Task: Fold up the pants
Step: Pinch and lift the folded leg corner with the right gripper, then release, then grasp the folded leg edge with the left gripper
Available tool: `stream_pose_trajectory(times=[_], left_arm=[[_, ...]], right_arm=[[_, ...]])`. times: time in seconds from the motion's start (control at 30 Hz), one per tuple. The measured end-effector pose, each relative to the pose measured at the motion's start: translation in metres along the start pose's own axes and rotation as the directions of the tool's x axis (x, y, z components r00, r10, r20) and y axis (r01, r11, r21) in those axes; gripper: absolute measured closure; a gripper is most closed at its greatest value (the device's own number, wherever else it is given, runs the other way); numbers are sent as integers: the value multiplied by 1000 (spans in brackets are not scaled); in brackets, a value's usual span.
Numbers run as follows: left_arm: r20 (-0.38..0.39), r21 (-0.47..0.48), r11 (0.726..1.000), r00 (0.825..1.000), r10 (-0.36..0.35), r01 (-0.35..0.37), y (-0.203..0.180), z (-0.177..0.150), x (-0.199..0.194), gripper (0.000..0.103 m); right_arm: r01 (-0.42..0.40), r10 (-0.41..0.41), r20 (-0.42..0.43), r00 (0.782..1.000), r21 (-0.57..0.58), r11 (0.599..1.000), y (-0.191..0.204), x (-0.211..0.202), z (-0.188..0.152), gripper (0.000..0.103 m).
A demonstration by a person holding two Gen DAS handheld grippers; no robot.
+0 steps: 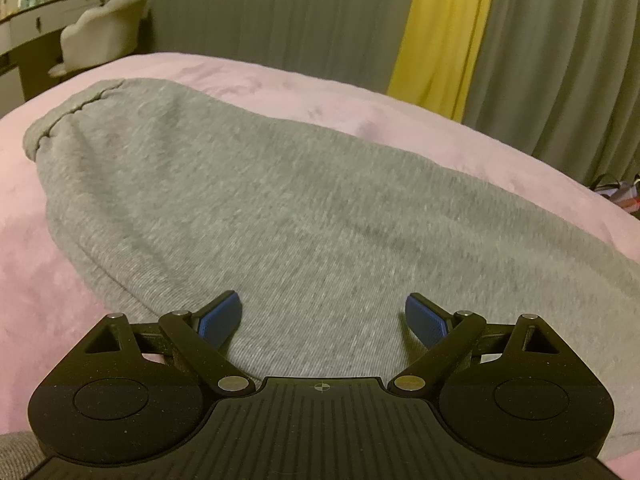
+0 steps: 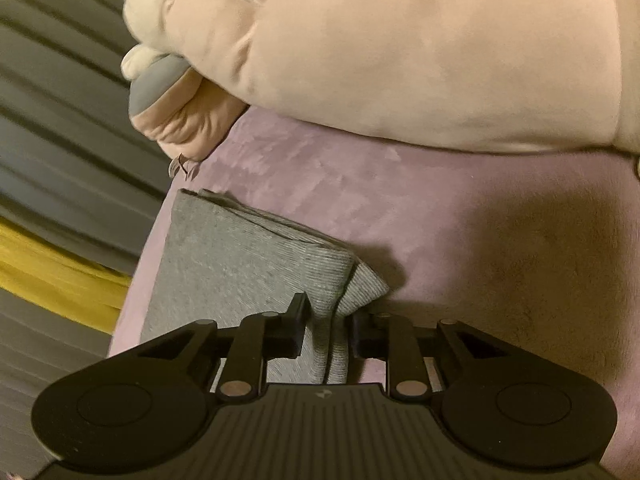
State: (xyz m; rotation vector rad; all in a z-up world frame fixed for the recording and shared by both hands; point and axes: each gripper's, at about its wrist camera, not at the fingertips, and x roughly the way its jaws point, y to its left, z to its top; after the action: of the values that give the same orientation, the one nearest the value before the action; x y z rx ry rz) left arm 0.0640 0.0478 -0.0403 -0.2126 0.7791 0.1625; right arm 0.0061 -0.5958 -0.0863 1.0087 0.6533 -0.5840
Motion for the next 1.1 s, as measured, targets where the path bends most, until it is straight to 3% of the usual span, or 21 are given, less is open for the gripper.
stream_pose_trajectory(times=[0.1, 0.17, 0.23, 0.3, 0.37, 0.47, 0.53, 0.63, 0.73, 0.83, 0.87, 0.93, 0.97, 1.03, 1.1], left_arm=[[0, -6, 1000, 1000, -6, 6, 2, 0, -1, 9], [2, -11, 1000, 1000, -10, 10, 2, 0, -1, 9], [3, -16, 1000, 1000, -13, 13, 3, 0, -1, 9], [4, -18, 1000, 1000, -15, 15, 3, 0, -1, 9], [7, -22, 1000, 1000, -17, 18, 3, 0, -1, 9], [10, -32, 999, 1000, -28, 28, 5, 0, -3, 9], [11, -36, 999, 999, -37, 37, 6, 0, -5, 9], [10, -36, 998, 999, -44, 44, 8, 0, -6, 9], [9, -36, 998, 998, -58, 58, 8, 0, -7, 9], [4, -25, 997, 998, -70, 70, 6, 0, -5, 9], [1, -19, 997, 997, -71, 71, 4, 0, -4, 9], [-2, -5, 997, 997, -83, 83, 2, -1, -4, 9], [-3, 3, 996, 996, -93, 93, 0, -1, -5, 9], [-9, 21, 994, 994, -108, 109, -3, -2, -6, 9], [-23, 38, 992, 992, -123, 124, -6, -3, -8, 10]], right_arm=[[46, -37, 60, 998, -156, 987, 30, -14, -2, 93], [85, -35, 139, 990, -376, 923, 71, -31, -14, 94], [74, 51, 192, 980, -590, 804, 117, -52, -35, 94], [6, 186, 171, 968, -752, 659, 161, -76, -66, 95], [-90, 296, 72, 952, -862, 499, 197, -93, -108, 95], [-191, 370, -94, 924, -953, 235, 225, -102, -185, 94], [-226, 344, -165, 924, -963, 145, 229, -92, -228, 92], [-297, 216, -274, 937, -952, 81, 223, -63, -283, 89], [-351, 132, -335, 933, -928, 128, 210, -54, -301, 84], [-412, 105, -399, 911, -880, 237, 212, -54, -280, 74], [-439, 131, -419, 898, -850, 291, 211, -58, -267, 70], [-456, 179, -421, 889, -789, 412, 205, -61, -240, 45], [-452, 195, -411, 890, -751, 481, 199, -60, -228, 40], [-413, 189, -385, 903, -661, 627, 185, -47, -207, 38], [-275, 71, -350, 934, -578, 768, 170, -31, -191, 42]])
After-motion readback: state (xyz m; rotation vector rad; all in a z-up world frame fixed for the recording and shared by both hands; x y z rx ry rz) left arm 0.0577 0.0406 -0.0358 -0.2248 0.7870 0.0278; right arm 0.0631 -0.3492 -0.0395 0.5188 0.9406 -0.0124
